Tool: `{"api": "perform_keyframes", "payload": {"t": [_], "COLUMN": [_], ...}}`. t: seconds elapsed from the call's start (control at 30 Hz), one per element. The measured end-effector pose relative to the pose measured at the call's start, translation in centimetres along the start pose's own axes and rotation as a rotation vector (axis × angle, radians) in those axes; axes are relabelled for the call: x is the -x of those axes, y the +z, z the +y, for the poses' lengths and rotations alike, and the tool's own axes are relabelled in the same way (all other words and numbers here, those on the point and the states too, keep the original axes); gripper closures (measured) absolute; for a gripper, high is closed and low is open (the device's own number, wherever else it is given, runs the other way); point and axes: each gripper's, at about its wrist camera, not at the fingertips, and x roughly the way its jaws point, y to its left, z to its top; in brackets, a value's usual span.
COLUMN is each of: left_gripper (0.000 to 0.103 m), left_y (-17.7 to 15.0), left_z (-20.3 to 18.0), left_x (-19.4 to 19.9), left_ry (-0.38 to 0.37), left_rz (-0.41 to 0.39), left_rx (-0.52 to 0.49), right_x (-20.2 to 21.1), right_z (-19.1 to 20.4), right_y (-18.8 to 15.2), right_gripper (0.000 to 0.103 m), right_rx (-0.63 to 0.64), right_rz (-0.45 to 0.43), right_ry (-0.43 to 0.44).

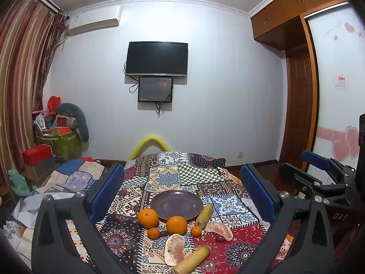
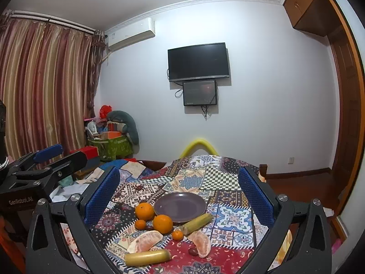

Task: Organize fruits

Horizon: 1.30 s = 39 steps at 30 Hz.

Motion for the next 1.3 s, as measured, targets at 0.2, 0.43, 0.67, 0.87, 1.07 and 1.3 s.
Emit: {"api": "perform_keyframes", "payload": {"t": [0.2, 0.43, 0.67, 0.87, 1.07, 1.3], "left_gripper": [0.0, 0.0, 0.0, 0.0, 0.0, 0.0], "left_y": [0.03, 0.08, 0.15, 0.07, 0.1, 0.05], "left_z": [-0.23, -0.43, -0.46, -0.41, -0.47, -0.49], "left_x": [-0.02, -0.09, -0.13, -0.1, -0.17, -0.17], "left_ry": [-0.003, -0.004, -0.004, -0.005, -0.007, -0.007], "left_rz": [0.001, 0.004, 0.003, 0.003, 0.002, 0.002], "left_rx": [-0.005, -0.009, -0.013, -0.01, -0.01, -0.01], "right_x": [0.02, -0.06, -0.03, -0.05, -0.06, 0.06], "right_z": [-0.3, -0.44, -0.5, -0.58, -0.59, -0.57], "right_y": [0.03, -0.02, -0.04, -0.03, 0.05, 0.05], "right_gripper": [0.0, 0.0, 0.0, 0.0, 0.0, 0.0], "right_rx": [-0.01, -0.013, -0.014, -0.016, -0.016, -0.017], "right_rz": [0.002, 0.003, 0.004, 0.003, 0.003, 0.005], "right_ry": [0.0, -0.003, -0.004, -0.002, -0.002, -0.003]}}
